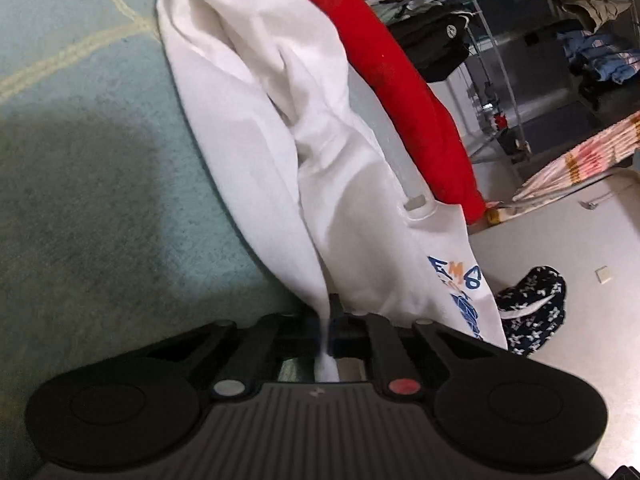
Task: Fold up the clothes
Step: 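Pull the sleeve outward with the left tool to spread it flat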
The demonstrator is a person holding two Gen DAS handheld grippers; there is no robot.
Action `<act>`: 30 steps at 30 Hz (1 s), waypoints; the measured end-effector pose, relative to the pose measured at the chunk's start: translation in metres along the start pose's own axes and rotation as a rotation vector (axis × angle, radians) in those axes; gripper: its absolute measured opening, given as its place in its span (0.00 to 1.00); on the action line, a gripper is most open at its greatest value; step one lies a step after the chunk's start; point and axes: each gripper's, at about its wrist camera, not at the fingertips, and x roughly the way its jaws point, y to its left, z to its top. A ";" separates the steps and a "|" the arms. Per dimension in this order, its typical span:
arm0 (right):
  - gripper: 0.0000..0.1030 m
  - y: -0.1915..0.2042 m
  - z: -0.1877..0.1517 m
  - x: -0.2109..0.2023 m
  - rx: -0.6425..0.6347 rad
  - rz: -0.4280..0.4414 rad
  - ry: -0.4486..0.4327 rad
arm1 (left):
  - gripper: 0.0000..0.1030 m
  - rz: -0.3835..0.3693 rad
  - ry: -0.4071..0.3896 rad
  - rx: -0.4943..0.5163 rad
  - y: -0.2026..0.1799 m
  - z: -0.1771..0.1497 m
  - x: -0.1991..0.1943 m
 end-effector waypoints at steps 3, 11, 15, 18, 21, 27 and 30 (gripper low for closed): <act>0.70 -0.002 -0.001 -0.002 0.000 -0.026 0.003 | 0.04 0.046 -0.010 0.051 -0.011 0.001 -0.010; 0.70 0.000 -0.002 -0.011 -0.032 -0.055 -0.022 | 0.03 0.145 -0.088 0.146 -0.011 0.022 -0.068; 0.70 0.002 -0.002 -0.013 -0.042 -0.065 -0.029 | 0.03 0.224 -0.130 0.175 -0.002 0.043 -0.097; 0.70 0.003 -0.001 -0.013 -0.035 -0.067 -0.029 | 0.03 0.297 -0.153 0.198 0.005 0.059 -0.115; 0.70 0.005 0.000 -0.013 -0.041 -0.071 -0.029 | 0.03 0.370 -0.175 0.221 0.012 0.076 -0.133; 0.70 0.009 0.002 -0.011 -0.057 -0.085 -0.020 | 0.03 0.510 -0.195 0.259 0.028 0.110 -0.164; 0.70 0.010 0.003 -0.008 -0.062 -0.091 -0.012 | 0.03 0.589 -0.193 0.270 0.038 0.127 -0.178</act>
